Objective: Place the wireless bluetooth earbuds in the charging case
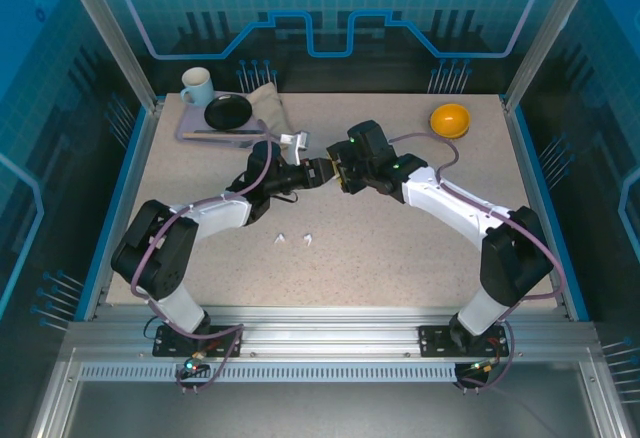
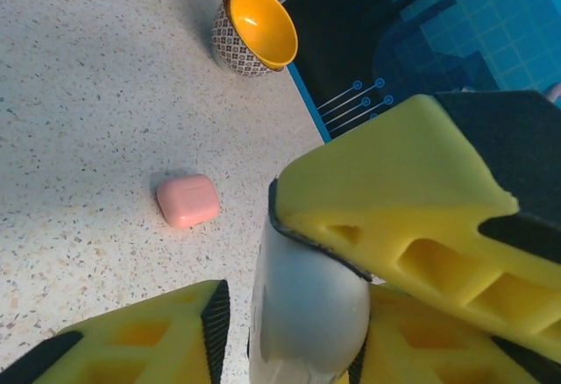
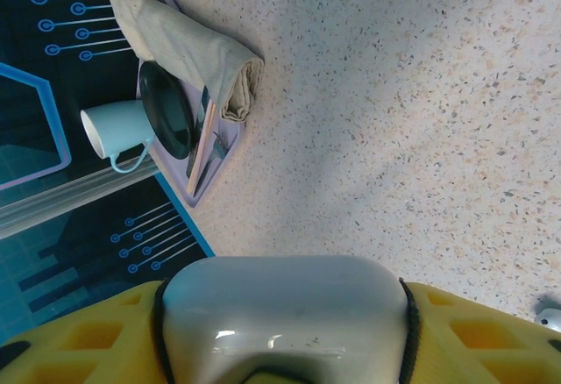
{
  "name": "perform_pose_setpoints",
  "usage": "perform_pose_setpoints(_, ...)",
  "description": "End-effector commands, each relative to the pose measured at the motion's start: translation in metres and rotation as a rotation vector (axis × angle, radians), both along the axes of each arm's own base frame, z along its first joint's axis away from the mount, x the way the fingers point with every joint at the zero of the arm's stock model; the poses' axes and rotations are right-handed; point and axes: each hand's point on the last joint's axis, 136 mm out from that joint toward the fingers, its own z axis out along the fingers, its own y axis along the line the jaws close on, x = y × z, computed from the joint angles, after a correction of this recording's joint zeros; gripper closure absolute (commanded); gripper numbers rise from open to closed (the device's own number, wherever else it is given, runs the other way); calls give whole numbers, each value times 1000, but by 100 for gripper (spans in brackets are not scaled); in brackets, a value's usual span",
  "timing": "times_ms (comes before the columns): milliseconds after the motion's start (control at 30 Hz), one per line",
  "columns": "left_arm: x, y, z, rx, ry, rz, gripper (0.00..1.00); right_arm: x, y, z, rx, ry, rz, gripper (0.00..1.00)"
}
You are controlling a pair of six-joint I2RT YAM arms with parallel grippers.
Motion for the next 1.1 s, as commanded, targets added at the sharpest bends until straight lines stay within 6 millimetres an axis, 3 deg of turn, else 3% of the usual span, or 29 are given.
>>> perform_pose_setpoints(0, 6, -5, 9, -18, -24, -4, 64, -6, 6, 9, 27, -12, 11, 52)
perform_pose_setpoints(433, 2, -5, 16, -24, -29, -13, 91, 1, 8, 18, 50, -44, 7, 49)
perform_pose_setpoints(533, 0, -3, 18, -15, -28, -16, 97, 10, 2, 27, 65, -93, -2, 33)
perform_pose_setpoints(667, -6, 3, 25, 5, -25, -20, 100, 27, -23, 52, 67, -202, -13, 24)
perform_pose_setpoints(867, -21, 24, 48, 47, -29, -91, 100, 28, -57, 81, -136, -422, 232, 21)
perform_pose_setpoints(967, -31, 37, 65, 53, -43, -143, 100, 12, -55, 93, -296, -616, 458, 21)
perform_pose_setpoints(1067, -43, 43, 80, 41, -58, -209, 100, -15, -42, 101, -344, -792, 646, 21)
